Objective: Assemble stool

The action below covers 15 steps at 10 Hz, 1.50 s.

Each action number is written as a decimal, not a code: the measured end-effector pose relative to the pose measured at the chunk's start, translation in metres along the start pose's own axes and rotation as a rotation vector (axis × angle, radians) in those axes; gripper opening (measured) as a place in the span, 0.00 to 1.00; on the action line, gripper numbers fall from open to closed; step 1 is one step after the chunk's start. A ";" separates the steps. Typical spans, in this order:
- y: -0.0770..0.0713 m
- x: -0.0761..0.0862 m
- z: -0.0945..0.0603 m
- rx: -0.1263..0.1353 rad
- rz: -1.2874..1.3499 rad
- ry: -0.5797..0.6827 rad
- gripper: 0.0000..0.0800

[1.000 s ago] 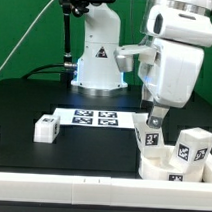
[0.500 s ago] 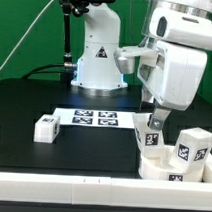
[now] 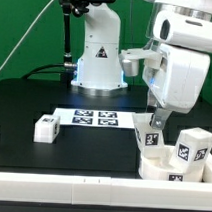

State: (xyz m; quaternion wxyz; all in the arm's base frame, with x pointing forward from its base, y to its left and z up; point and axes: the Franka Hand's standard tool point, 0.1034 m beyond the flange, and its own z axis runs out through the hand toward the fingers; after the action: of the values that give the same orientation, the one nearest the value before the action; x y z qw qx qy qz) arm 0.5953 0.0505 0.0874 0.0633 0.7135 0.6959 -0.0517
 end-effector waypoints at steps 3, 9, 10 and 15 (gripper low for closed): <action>0.000 0.000 0.000 0.000 0.036 0.000 0.42; -0.001 -0.007 0.001 0.012 0.444 -0.001 0.42; -0.001 -0.008 0.001 0.017 0.552 0.003 0.42; -0.009 -0.010 0.002 0.118 1.115 -0.009 0.42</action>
Offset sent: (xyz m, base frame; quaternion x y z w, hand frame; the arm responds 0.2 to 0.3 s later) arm 0.0000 0.0000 0.0000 0.0000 0.0000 0.0000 1.0000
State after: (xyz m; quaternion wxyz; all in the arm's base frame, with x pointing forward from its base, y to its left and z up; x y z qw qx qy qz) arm 0.5863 0.0407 0.0863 0.0441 0.9755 0.2089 -0.0521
